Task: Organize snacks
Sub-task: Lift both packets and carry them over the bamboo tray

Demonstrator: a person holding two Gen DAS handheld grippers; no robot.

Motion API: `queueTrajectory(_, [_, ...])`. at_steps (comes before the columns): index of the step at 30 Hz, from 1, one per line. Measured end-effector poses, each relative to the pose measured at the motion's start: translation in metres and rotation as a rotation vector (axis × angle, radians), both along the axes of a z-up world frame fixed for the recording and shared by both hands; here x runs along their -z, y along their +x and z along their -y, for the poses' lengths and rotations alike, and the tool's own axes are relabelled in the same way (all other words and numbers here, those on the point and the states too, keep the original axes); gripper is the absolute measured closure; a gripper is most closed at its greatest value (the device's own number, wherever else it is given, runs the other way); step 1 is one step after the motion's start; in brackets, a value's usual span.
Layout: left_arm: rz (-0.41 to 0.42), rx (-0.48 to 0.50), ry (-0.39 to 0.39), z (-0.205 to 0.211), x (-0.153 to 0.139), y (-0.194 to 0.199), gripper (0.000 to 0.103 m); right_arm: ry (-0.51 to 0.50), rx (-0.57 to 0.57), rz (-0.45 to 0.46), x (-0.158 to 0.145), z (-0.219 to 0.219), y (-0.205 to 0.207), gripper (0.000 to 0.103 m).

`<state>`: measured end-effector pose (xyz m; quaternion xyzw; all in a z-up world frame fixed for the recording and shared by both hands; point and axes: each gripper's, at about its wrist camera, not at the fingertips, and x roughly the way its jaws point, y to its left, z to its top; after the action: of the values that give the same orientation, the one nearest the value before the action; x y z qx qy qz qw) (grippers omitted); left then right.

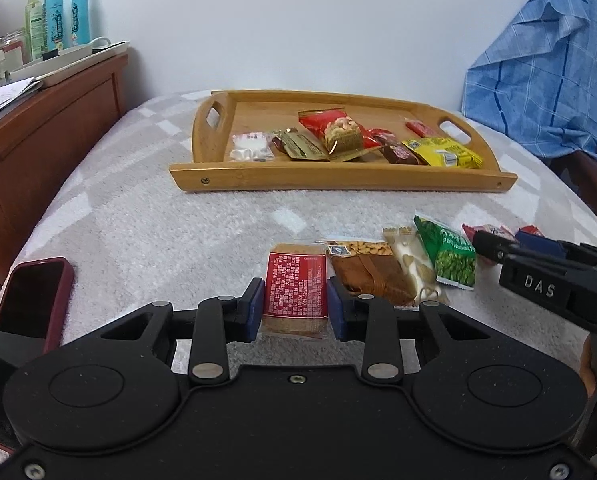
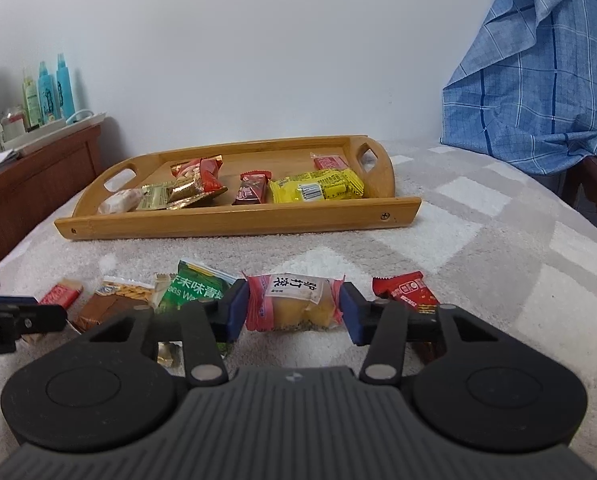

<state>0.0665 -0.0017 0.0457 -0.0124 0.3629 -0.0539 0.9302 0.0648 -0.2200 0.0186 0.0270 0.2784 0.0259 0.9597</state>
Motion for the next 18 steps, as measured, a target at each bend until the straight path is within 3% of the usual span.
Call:
queueTrajectory(10, [-0.014, -0.012, 0.008, 0.002, 0.001, 0.000, 0.071, 0.015, -0.013, -0.050, 0.007, -0.002, 0.011, 0.042])
queueTrajectory(18, [0.002, -0.022, 0.001, 0.001, -0.003, -0.001, 0.071, 0.042, -0.003, -0.019, 0.003, 0.001, 0.005, 0.056])
